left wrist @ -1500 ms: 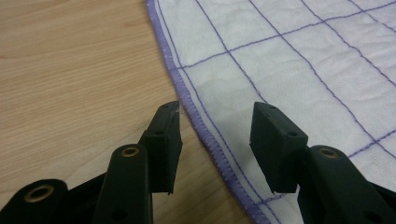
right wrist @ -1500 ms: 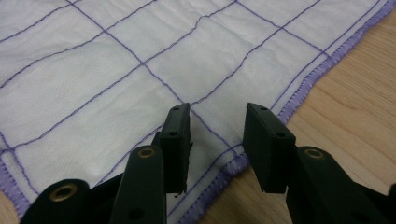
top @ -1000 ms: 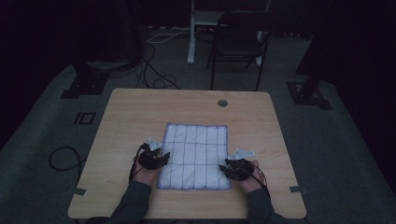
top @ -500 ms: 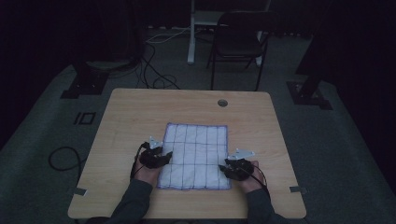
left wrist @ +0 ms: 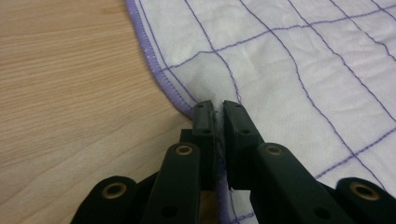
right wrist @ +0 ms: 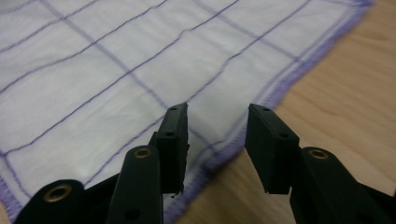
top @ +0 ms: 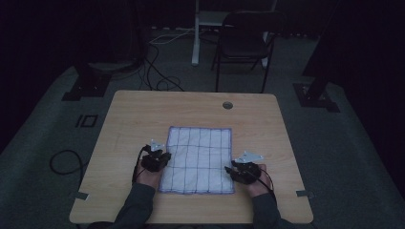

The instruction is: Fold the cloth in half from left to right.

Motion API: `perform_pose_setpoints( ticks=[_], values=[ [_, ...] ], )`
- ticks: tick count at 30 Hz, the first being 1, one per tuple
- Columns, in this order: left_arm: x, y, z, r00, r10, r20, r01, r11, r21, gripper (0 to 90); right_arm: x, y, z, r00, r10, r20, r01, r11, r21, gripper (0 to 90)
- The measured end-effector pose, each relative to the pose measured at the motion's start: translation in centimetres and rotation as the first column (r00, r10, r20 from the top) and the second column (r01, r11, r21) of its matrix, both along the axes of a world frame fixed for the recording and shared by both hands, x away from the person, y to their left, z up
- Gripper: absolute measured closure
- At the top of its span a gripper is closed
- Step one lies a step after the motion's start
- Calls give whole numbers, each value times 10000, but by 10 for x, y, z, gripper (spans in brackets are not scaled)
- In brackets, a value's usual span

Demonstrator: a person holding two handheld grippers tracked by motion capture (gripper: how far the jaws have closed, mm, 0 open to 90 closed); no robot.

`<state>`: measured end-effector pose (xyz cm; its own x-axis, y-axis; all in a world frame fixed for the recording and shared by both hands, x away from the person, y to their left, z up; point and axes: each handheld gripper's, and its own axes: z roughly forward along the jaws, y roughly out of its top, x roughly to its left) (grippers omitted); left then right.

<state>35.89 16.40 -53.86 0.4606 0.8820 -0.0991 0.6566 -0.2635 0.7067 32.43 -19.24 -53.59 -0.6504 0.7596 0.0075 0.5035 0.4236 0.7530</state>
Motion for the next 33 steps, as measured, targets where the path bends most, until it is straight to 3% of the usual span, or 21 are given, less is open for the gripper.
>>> perform_pose_setpoints(
  ticks=[4,11,33],
  values=[
    [0,6,0,9999,93,-47,-93,10000,3,856,0,-5,1,9994,-330,84,329,9994,97,616],
    [0,11,1,9998,186,-120,-190,9994,-280,865,1,-2,-1,9996,-293,43,293,9996,-28,628],
    [-5,3,34,9956,-345,868,418,9956,-841,866,1,-2,-2,9995,-310,7,310,9995,-40,632]
  ],
)
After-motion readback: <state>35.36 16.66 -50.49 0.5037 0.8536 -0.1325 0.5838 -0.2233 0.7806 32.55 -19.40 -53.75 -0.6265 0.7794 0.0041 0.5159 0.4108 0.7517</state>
